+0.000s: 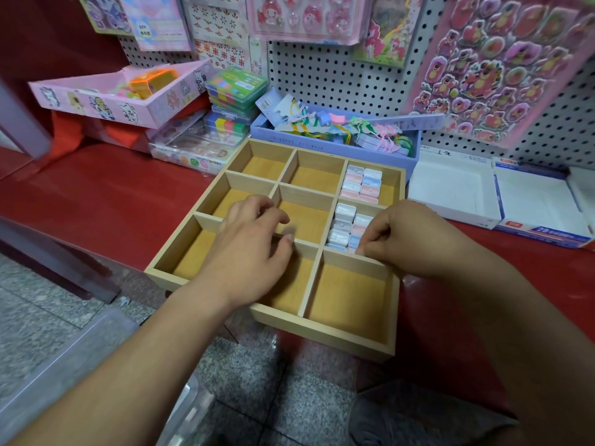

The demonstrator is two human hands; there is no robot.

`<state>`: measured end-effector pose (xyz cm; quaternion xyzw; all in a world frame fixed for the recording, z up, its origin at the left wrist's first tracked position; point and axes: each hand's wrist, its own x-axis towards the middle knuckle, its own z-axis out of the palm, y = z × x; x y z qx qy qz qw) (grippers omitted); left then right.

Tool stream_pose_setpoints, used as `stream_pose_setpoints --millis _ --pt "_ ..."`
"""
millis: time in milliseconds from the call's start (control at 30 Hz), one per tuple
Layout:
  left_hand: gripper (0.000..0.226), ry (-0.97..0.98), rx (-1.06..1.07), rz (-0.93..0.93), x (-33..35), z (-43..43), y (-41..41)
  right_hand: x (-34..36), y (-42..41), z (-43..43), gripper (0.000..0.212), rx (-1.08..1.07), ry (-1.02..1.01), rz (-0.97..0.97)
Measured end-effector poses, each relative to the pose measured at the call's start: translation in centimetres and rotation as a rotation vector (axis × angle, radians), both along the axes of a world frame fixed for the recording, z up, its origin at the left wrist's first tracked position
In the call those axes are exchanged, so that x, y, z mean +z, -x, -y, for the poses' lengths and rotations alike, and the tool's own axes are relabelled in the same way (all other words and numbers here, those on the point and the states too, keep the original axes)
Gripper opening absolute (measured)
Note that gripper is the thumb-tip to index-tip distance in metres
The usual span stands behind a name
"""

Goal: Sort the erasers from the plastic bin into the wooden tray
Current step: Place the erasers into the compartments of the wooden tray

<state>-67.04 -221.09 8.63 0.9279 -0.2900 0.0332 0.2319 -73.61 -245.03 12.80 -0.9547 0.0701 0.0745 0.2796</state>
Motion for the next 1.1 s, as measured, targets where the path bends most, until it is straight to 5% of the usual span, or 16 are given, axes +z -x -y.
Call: stream_pose_setpoints --millis 167,467,700,900,1100 --pt "0.031 0.002 0.001 0.007 -0.1 0.0 -0.1 0.4 1.0 -0.2 0.031 0.011 -0.024 -0.027" --pt "0.044 0.0 -0.009 -0.008 0.1 0.3 -0.2 -0.3 1.2 -1.1 0.035 0.063 0.262 0.013" --pt "0.019 0.178 0.077 0.022 3.1 -5.2 3.1 0.2 2.5 -1.8 0.039 -0.118 0.095 0.162" --pt "0.011 0.151 0.387 -0.108 6.0 -18.1 7.4 0.8 5.4 -12.4 0.025 0.287 -0.226 0.261" --pt "0.015 0.307 0.726 -0.359 -2.2 -29.5 11.7 -5.4 5.2 -21.2 0.022 0.589 -0.177 -0.08"
